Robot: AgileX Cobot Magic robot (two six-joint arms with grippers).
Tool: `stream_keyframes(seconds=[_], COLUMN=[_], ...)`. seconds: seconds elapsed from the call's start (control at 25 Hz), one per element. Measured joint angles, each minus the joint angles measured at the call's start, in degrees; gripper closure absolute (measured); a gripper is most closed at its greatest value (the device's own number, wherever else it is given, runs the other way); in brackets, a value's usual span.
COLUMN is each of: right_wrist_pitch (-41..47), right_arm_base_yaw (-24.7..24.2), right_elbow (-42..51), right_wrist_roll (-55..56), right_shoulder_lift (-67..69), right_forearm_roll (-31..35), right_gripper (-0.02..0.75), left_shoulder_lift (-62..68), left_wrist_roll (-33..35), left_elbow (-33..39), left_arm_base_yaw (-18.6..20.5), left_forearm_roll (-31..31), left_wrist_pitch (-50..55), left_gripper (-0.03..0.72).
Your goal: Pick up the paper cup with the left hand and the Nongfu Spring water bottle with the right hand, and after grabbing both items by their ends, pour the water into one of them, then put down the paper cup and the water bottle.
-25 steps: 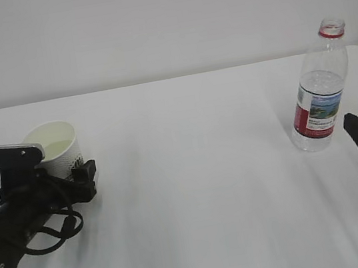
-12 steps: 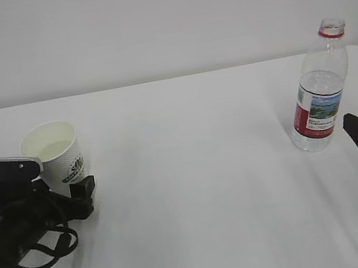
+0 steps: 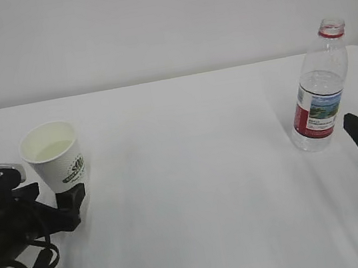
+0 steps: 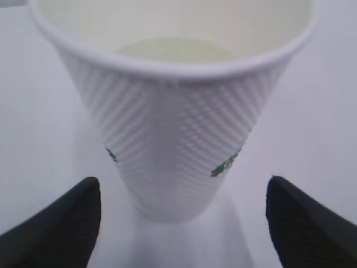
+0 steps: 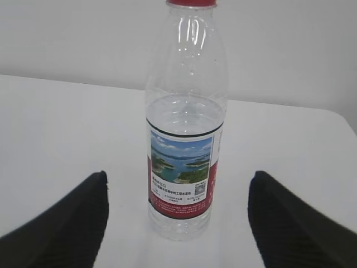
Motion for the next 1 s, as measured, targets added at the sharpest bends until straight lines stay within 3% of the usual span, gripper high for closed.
stream_keyframes(seconds=[0.64,1.0], right_wrist_pitch=[0.0,0.0], right_arm_base_yaw=[0.0,0.0], right_elbow=[0.0,0.0], right_wrist_roll=[2.5,4.3], right_shoulder_lift=[0.0,-1.3], right_forearm_roll=[-0.7,-1.4], right_gripper=[0.146,0.147], left_shoulder_lift=[-15.7,-28.3], left_wrist_roll=[-0.8,-0.8], left_elbow=[9.6,10.2], left_arm_base_yaw=[0.0,0.0], left_forearm_roll=[3.0,0.7], left_wrist_pitch=[0.0,0.0], left_gripper=[0.038,0.065])
